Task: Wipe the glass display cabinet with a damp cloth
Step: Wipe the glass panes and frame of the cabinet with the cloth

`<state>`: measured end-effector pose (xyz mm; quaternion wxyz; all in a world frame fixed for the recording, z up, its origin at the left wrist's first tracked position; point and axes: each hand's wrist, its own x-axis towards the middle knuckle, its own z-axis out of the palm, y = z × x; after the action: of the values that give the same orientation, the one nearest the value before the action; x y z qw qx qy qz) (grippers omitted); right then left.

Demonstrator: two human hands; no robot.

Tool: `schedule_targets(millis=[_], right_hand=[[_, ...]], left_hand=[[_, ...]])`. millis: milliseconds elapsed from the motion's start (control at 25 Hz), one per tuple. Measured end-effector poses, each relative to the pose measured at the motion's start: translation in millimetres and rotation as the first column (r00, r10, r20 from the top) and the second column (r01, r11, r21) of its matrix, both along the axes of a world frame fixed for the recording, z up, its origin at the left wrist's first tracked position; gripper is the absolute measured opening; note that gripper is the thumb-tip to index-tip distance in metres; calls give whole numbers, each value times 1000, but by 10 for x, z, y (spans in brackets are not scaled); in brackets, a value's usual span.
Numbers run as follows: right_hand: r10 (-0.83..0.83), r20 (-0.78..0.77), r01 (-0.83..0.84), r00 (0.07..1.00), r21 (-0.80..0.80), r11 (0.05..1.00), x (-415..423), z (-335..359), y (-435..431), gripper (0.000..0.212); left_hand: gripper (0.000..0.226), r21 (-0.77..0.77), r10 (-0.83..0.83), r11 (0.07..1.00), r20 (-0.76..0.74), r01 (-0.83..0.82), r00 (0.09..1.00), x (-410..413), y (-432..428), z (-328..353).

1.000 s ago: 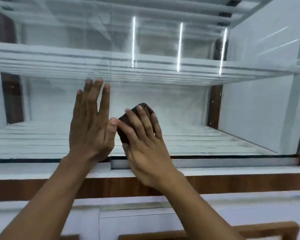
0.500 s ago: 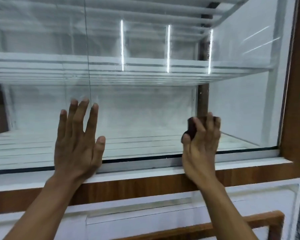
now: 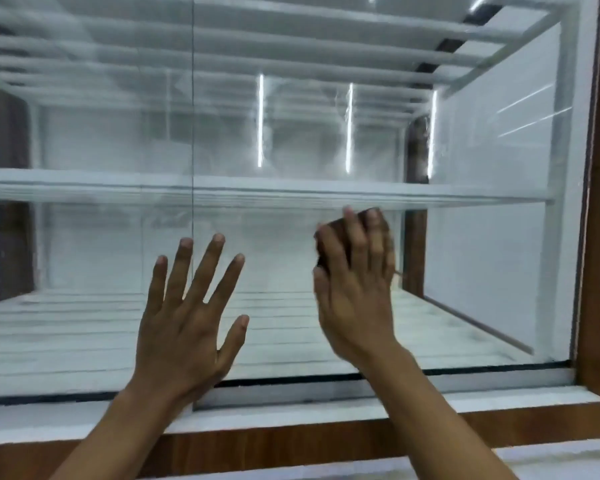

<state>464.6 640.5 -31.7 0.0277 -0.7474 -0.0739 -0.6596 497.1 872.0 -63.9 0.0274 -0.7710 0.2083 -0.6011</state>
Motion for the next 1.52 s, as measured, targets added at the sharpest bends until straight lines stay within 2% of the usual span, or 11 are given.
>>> schedule_targets(millis=[40,120,240,320,520,720,920,1120,1320,1440,1520], right_hand=[[-5,-37,-3,999,-208,978,10,20,182,51],[21,-14,-24,1000,-260,965,18,499,121,46],[-32,99,0,995,302,953,3,1714,-422,47],[-90,90,38,992,464,885,11,2417,-363,51],[74,-45,-83,996,-254,964,142,3310,708,51],[59,13,-60,998,337,940,166,4192,898,50],[427,-7,-422,904,141,895,234,4237,1929,39],[95,75,-102,993,98,990,394,4248,2491,50],[44,-71,-69,996,-396,916,517,4268,3277,50],[-19,57,18,998,14,1000,477,4254,2896,42],[-63,150,-10,987,441,898,440,4340,2809,40]], left_hand=[[69,-7,-15,1000,-5,14,1000,-12,-88,241],[67,-33,-20,999,-10,20,1000,-35,-205,885],[64,-84,27,996,-1,-27,1000,-36,-190,1838],[63,-102,50,993,-14,-51,999,-48,-143,2440],[63,-60,90,994,-68,-94,994,-123,74,3619],[62,-8,100,995,-121,-102,988,-317,791,4309],[63,18,93,996,-162,-91,982,-233,1407,4487],[64,-8,-33,999,-176,32,984,119,2167,4449],[65,-137,-193,975,-121,176,974,370,2686,4434],[64,-158,-191,972,-102,174,976,527,3049,4431],[65,-124,-197,975,-91,185,976,572,3135,4441]])
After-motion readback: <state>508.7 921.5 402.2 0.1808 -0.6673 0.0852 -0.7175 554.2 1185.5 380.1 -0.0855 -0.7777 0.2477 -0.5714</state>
